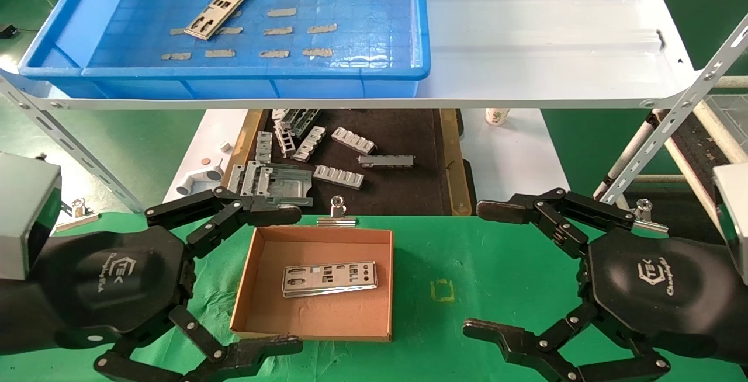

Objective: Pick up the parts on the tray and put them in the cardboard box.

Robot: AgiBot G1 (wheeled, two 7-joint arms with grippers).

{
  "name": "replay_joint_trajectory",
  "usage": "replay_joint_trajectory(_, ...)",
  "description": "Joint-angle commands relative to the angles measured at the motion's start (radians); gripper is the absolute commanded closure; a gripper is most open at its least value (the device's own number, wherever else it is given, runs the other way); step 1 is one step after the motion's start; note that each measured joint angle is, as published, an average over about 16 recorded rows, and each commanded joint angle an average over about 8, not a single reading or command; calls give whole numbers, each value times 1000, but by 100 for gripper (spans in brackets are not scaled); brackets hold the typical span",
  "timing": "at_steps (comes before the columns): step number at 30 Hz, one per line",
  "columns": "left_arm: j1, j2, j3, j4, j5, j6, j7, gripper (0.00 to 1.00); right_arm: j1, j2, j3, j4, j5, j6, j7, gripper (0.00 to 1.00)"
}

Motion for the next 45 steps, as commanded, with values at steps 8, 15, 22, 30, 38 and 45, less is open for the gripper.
replay_joint_trajectory(8,0,0,0,0,0,0,0,0,0,0,0,0,0,0,0,0)
replay_joint_trajectory(15,0,0,0,0,0,0,0,0,0,0,0,0,0,0,0,0)
replay_joint_trajectory(22,0,0,0,0,0,0,0,0,0,0,0,0,0,0,0,0)
replay_joint_trajectory(30,0,0,0,0,0,0,0,0,0,0,0,0,0,0,0,0)
replay_joint_trajectory(38,0,0,0,0,0,0,0,0,0,0,0,0,0,0,0,0)
replay_joint_trajectory(45,0,0,0,0,0,0,0,0,0,0,0,0,0,0,0,0)
